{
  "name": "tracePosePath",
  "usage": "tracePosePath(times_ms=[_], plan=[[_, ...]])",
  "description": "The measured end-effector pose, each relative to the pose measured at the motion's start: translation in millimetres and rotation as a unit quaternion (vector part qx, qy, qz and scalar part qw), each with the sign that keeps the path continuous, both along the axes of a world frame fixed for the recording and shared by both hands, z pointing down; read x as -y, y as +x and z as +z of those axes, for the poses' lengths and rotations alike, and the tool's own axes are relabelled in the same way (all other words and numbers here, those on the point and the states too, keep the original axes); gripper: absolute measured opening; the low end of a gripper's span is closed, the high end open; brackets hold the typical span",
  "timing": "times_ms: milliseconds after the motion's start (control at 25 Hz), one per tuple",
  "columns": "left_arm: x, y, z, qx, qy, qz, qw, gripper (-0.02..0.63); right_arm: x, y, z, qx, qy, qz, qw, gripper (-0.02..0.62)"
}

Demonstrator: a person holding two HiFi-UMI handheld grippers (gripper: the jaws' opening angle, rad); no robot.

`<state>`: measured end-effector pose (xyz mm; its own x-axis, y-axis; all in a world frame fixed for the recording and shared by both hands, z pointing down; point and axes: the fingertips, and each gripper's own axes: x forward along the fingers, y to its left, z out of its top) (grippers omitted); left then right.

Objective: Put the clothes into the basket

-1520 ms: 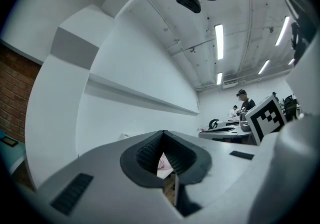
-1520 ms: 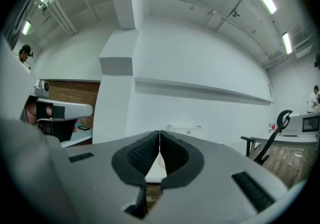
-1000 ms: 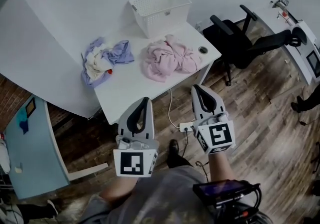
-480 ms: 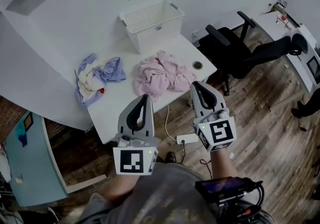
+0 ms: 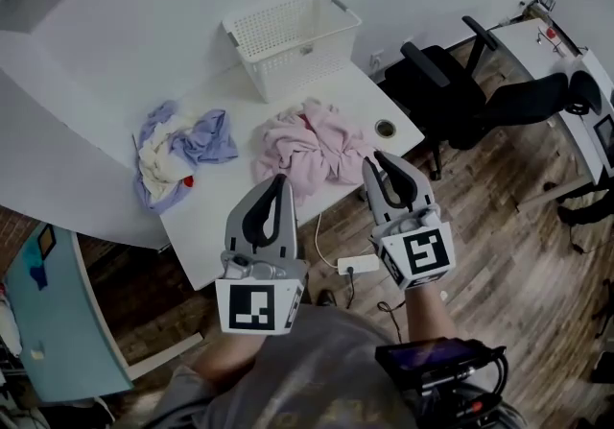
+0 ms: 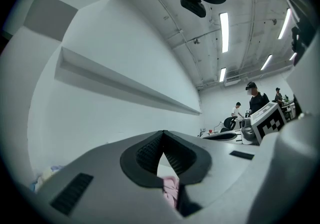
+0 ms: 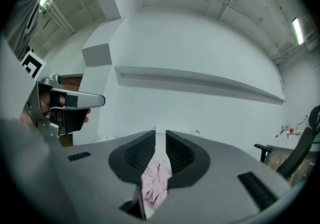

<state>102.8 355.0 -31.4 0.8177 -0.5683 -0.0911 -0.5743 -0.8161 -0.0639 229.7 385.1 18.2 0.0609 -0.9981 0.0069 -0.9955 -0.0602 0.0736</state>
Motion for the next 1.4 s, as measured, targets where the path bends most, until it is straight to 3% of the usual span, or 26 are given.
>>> tracePosePath(times_ms=[120,240,560,800,960,1200,1400], plan=[[22.4,7.5,15.7,0.007,-0.017,0.009,0.9998,0.008,21.3,-1.5,20.9,0.008,-0.024,-0.013,1.000,0.122],[44.9,15.8,32.4,0.012,-0.039,0.017,0.9990,0.008,42.4,-1.8,46.3,0.015,-0.029,-0.027,0.999,0.163],[96.0,32.8,82.6,0.032,-0.092,0.034,0.9947,0.008,94.3,1.9,128.3,0.034,-0.105,-0.033,0.993,0.267],[131.5,44.3,108.5,0.043,-0.118,0.040,0.9913,0.008,122.1,25.6,175.5,0.070,-0.161,0.015,0.984,0.341],[153.2,44.9,122.7,0.053,-0.133,0.039,0.9890,0.008,139.8,30.0,202.1,0.090,-0.187,0.018,0.978,0.388],[183.1,42.6,137.7,0.057,-0.147,0.030,0.9870,0.008,163.9,32.7,215.1,0.141,-0.191,-0.005,0.971,0.389],[194.8,37.7,147.8,0.059,-0.160,0.019,0.9852,0.008,177.4,32.0,217.6,0.151,-0.192,-0.014,0.970,0.302]])
